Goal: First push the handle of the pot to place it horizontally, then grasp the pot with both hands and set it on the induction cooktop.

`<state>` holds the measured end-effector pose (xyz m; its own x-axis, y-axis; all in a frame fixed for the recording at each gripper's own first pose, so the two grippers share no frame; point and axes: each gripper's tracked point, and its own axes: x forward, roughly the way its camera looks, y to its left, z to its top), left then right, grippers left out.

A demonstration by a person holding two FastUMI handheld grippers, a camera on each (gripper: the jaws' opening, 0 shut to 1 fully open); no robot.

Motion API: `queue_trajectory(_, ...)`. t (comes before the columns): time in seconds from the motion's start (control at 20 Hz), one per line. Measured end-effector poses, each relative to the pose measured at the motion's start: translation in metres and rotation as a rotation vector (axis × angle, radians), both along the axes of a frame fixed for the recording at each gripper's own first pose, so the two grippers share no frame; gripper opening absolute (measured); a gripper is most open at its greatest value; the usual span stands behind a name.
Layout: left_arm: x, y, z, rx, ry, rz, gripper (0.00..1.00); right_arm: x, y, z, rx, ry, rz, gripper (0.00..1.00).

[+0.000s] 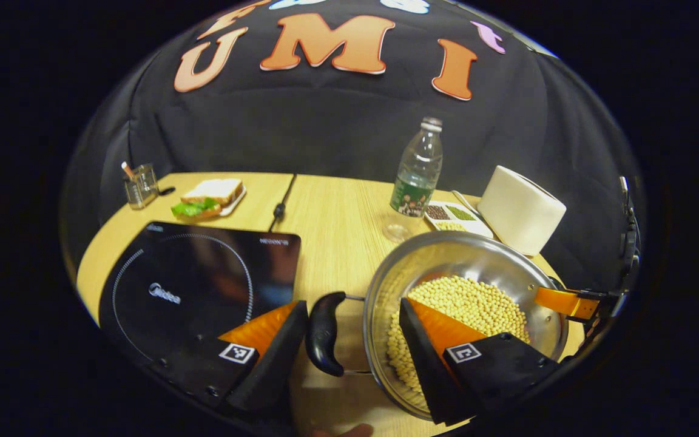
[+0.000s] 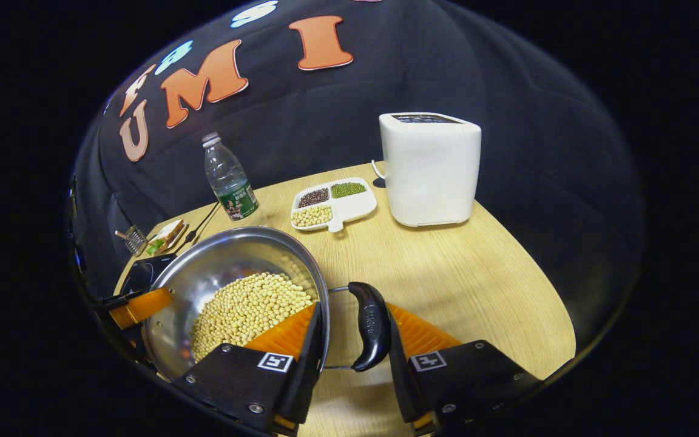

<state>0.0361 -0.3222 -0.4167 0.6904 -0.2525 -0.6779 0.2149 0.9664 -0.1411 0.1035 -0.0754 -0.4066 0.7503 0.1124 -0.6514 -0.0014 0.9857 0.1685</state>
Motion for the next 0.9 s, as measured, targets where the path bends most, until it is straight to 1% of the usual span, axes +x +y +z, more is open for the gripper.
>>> queue_trajectory(0.05, 0.003, 0.006, -0.002, 0.038, -0.004, 0.004, 0.95, 0.0, -0.001, 0.0, -0.002, 0.0, -0.001, 0.56)
queue_trajectory(0.1, 0.004, 0.009, -0.009, 0.057, 0.008, 0.005, 0.89, 0.0, -0.001, -0.001, 0.001, -0.001, -0.007, 0.57)
queue_trajectory(0.15, 0.006, 0.008, 0.001, 0.052, -0.008, -0.005, 0.72, 0.001, -0.001, 0.0, 0.006, -0.003, -0.009, 0.56)
queue_trajectory(0.2, 0.004, 0.006, -0.007, 0.059, 0.007, -0.017, 0.72, 0.001, -0.001, -0.001, 0.004, -0.007, -0.01, 0.53)
queue_trajectory(0.25, 0.002, 0.007, -0.005, 0.06, 0.011, -0.021, 0.65, 0.001, -0.001, -0.001, 0.001, -0.008, -0.014, 0.56)
queue_trajectory(0.3, 0.005, 0.006, -0.006, 0.057, 0.009, -0.024, 0.66, 0.001, -0.001, 0.0, -0.002, -0.012, -0.019, 0.56)
queue_trajectory(0.35, 0.007, 0.005, -0.006, 0.058, 0.012, -0.024, 0.59, 0.002, -0.001, 0.0, 0.005, -0.014, -0.028, 0.56)
queue_trajectory(0.4, 0.004, 0.006, -0.005, 0.065, 0.012, -0.022, 0.6, 0.002, 0.0, 0.0, 0.02, -0.011, -0.04, 0.53)
queue_trajectory(0.5, 0.002, 0.006, 0.001, 0.099, 0.0, -0.032, 0.55, -0.001, 0.0, 0.001, 0.04, 0.003, -0.069, 0.49)
queue_trajectory(0.55, 0.004, 0.004, 0.007, 0.099, -0.01, -0.038, 0.51, -0.004, -0.002, 0.006, 0.046, 0.001, -0.074, 0.49)
queue_trajectory(0.65, 0.006, 0.006, 0.02, 0.073, -0.021, -0.043, 0.52, -0.002, -0.002, 0.026, 0.046, -0.057, -0.09, 0.49)
queue_trajectory(0.7, 0.007, 0.007, 0.031, 0.062, -0.03, -0.043, 0.5, -0.002, -0.001, 0.037, 0.039, -0.071, -0.088, 0.49)
queue_trajectory(0.75, 0.01, 0.008, 0.042, 0.053, -0.045, -0.042, 0.52, -0.004, 0.0, 0.046, 0.036, -0.082, -0.087, 0.49)
queue_trajectory(0.9, 0.013, 0.018, 0.069, 0.035, -0.072, -0.034, 0.52, -0.005, 0.011, 0.076, 0.041, -0.113, -0.079, 0.49)
